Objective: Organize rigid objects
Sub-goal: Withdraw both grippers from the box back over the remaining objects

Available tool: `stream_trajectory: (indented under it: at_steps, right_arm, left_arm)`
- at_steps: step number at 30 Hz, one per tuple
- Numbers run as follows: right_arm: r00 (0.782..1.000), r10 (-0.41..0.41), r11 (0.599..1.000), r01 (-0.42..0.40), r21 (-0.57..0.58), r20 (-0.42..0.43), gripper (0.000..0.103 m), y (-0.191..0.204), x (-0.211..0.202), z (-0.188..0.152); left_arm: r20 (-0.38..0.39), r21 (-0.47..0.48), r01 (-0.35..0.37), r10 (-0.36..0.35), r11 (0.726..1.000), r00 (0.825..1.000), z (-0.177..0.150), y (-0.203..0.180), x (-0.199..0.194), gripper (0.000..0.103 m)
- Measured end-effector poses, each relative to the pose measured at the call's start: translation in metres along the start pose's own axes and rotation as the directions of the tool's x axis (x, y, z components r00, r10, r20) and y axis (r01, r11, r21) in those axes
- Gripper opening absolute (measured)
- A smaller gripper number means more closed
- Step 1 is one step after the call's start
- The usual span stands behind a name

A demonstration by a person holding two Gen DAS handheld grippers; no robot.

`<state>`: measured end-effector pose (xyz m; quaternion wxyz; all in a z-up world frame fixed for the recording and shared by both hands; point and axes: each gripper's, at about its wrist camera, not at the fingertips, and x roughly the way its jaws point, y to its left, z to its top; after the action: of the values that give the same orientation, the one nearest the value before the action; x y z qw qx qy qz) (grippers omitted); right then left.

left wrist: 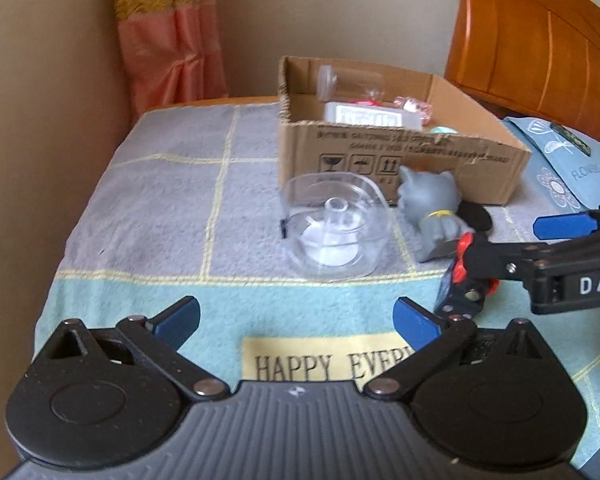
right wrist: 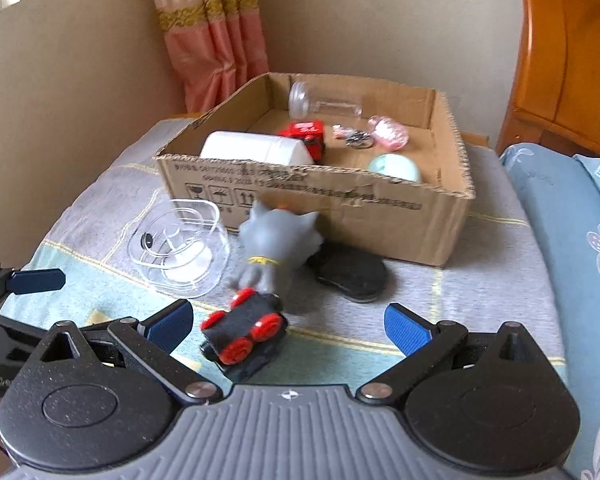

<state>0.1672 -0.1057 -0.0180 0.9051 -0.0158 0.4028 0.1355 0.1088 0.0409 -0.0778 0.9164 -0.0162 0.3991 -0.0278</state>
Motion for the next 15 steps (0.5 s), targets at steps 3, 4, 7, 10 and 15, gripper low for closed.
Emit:
stream_trajectory:
  at_steps: [3,4,7,10,15]
  right_arm:
    - [1.000,-0.014,1.000,0.014,-0.006,-0.011,0.103,0.002,0.007,0.001]
    - [1.000,-0.021,1.000,0.021,-0.005,-0.014,0.103,0.002,0.009,0.001]
    - [1.000,-0.016,1.000,0.017,0.022,-0.024,0.103,-0.004,0.011,-0.001]
    - [0.999,-0.035,0.999,0.036,0.027,-0.024,0.103,-0.009,0.007,-0.003]
    - [0.996,-0.078,0.995,0.080,0.052,-0.034,0.103,-0.028,-0.003,-0.012]
  left_arm:
    - [0.002,-0.010,-0.010,0.010,1.000,1.000,-0.002,0.004,-0.002,0.102]
    - [0.003,-0.012,-0.015,0.015,1.000,1.000,-0.002,0.006,-0.002,0.102]
    - [0.000,-0.021,-0.030,0.030,0.999,1.000,-0.001,0.007,-0.002,0.102]
    - [-0.012,-0.028,-0.023,0.022,0.999,1.000,-0.001,0.008,0.000,0.102]
    - [-0.009,-0.024,-0.006,0.006,1.000,1.000,0.000,0.006,-0.001,0.102]
